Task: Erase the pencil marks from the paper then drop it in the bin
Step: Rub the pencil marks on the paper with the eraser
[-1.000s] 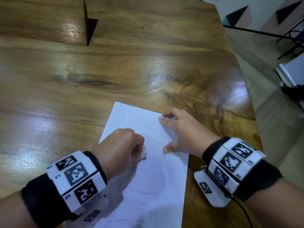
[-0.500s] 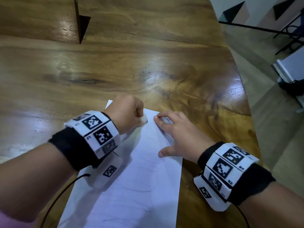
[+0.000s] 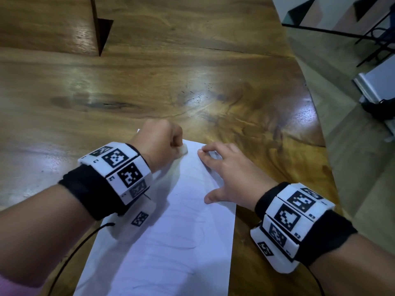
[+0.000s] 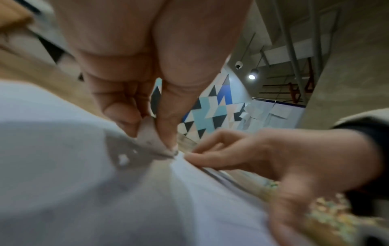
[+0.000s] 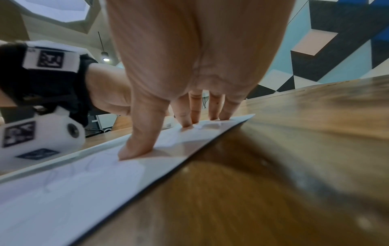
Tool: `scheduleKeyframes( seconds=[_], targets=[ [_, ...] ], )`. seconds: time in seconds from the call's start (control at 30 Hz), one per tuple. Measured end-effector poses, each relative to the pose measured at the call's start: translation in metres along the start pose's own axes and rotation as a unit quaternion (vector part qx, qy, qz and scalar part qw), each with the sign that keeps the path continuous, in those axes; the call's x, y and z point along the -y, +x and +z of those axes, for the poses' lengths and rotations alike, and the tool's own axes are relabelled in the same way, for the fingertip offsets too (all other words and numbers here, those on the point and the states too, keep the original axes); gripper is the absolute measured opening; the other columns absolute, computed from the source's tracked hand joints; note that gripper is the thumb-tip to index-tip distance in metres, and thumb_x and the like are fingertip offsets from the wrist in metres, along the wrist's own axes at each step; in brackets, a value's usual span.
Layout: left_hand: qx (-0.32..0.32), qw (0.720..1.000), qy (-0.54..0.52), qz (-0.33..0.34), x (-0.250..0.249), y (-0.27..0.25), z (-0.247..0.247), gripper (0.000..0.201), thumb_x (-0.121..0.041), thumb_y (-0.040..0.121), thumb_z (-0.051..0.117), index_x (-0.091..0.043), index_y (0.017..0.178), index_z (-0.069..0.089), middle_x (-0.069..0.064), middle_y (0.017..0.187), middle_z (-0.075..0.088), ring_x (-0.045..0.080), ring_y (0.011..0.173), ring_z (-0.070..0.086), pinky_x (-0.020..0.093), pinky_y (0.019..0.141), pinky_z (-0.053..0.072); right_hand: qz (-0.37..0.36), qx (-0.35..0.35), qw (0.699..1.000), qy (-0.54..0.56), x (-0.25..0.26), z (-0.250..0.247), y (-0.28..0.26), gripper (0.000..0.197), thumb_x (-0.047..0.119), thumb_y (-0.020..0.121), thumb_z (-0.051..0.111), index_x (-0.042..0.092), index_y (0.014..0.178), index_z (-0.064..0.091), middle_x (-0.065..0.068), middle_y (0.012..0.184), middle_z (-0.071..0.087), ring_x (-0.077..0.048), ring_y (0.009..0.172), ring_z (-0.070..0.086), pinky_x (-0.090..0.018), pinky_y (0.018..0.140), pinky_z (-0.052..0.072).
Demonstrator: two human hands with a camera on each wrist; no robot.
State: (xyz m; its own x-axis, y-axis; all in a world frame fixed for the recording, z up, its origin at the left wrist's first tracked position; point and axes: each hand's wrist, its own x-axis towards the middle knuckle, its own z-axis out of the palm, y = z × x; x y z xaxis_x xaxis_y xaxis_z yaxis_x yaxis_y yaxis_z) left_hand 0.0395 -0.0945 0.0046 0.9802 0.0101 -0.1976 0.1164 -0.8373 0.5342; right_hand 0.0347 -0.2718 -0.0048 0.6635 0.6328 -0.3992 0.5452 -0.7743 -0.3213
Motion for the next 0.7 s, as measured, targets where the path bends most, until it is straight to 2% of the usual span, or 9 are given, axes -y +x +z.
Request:
scheduleKeyframes(
  seconds=[0.1,0.27,0.33,0.4,0.43,0.5,0.57,0.63,0.7],
  targets=[
    [0.050,0.999,-0.001,0.015,-0.003,-0.007,0.004,0.008,-0.017,0.073,0.071,-0.013,0.069,0.065,-0.011,0.055,0.049,0.013,0.059,0.049,0.015,0.056,0.036,0.001,-0.001,1.000,0.005,0.000,0.001,0.000,0.099,0.049,0.072,0.073,0.024,0.149,0.016,0.014,0.145,0.016,-0.008,0.128,0.011,-0.026,0.110,0.025],
    [-0.018,1.000,0.008,-0.021,-0.003,-0.001,0.004,0.009,-0.014,0.073,0.069,-0.013,0.067,0.062,-0.008,0.059,0.046,0.022,0.073,0.049,0.026,0.066,0.041,0.001,0.000,1.000,-0.001,0.000,0.001,0.000,0.099,0.049,0.072,0.072,0.024,0.149,0.015,0.013,0.145,0.016,-0.010,0.129,0.014,-0.024,0.109,0.024],
    [0.003,1.000,0.010,-0.009,-0.006,-0.005,0.006,0.007,-0.014,0.074,0.068,-0.008,0.072,0.064,-0.008,0.058,0.047,0.019,0.071,0.049,0.021,0.057,0.037,0.002,0.001,1.000,-0.004,0.001,0.000,-0.001,0.098,0.049,0.073,0.071,0.024,0.149,0.015,0.013,0.145,0.016,-0.010,0.129,0.014,-0.025,0.108,0.024],
    [0.039,0.999,0.019,0.013,-0.009,-0.009,0.006,0.006,-0.015,0.075,0.067,-0.009,0.075,0.065,-0.010,0.057,0.047,0.017,0.071,0.050,0.006,0.049,0.031,0.002,0.002,1.000,-0.005,0.001,0.000,-0.001,0.098,0.049,0.073,0.071,0.023,0.149,0.014,0.012,0.145,0.016,-0.010,0.129,0.014,-0.025,0.108,0.023],
    [0.042,0.999,0.025,0.018,-0.010,-0.007,0.004,0.006,-0.015,0.075,0.068,-0.009,0.076,0.066,-0.008,0.058,0.048,0.018,0.072,0.051,0.006,0.050,0.031,0.003,0.002,1.000,-0.006,0.001,0.000,-0.001,0.098,0.049,0.074,0.071,0.023,0.150,0.014,0.012,0.145,0.016,-0.010,0.129,0.014,-0.024,0.108,0.022],
    [0.015,1.000,0.023,-0.002,-0.007,0.000,-0.001,0.010,-0.018,0.076,0.069,-0.009,0.079,0.067,-0.001,0.066,0.053,0.019,0.075,0.051,0.020,0.059,0.036,0.002,0.005,1.000,-0.005,0.001,0.000,-0.001,0.098,0.049,0.074,0.071,0.023,0.150,0.014,0.012,0.146,0.016,-0.010,0.129,0.014,-0.024,0.109,0.022],
    [-0.013,0.999,0.017,-0.024,-0.007,0.005,-0.004,0.010,-0.018,0.076,0.069,-0.009,0.078,0.066,0.002,0.069,0.055,0.021,0.077,0.050,0.024,0.066,0.037,0.003,0.006,1.000,-0.003,0.001,0.000,-0.001,0.098,0.048,0.074,0.071,0.023,0.150,0.014,0.012,0.146,0.016,-0.010,0.130,0.014,-0.025,0.110,0.023],
    [0.003,1.000,0.010,-0.012,-0.006,0.001,-0.002,0.008,-0.016,0.074,0.070,-0.013,0.071,0.063,-0.004,0.060,0.051,0.021,0.073,0.050,0.023,0.064,0.042,0.004,0.006,1.000,-0.001,0.001,0.000,0.000,0.099,0.049,0.073,0.071,0.024,0.149,0.014,0.012,0.145,0.016,-0.010,0.129,0.014,-0.025,0.110,0.025],
    [0.063,0.998,0.007,0.005,-0.005,-0.006,0.001,0.016,-0.016,0.072,0.072,-0.017,0.062,0.059,-0.010,0.056,0.049,0.015,0.061,0.049,0.016,0.055,0.038,0.005,0.005,1.000,0.000,0.000,0.000,-0.001,0.099,0.049,0.073,0.071,0.024,0.149,0.014,0.013,0.144,0.017,-0.010,0.129,0.015,-0.025,0.109,0.025]
  ],
)
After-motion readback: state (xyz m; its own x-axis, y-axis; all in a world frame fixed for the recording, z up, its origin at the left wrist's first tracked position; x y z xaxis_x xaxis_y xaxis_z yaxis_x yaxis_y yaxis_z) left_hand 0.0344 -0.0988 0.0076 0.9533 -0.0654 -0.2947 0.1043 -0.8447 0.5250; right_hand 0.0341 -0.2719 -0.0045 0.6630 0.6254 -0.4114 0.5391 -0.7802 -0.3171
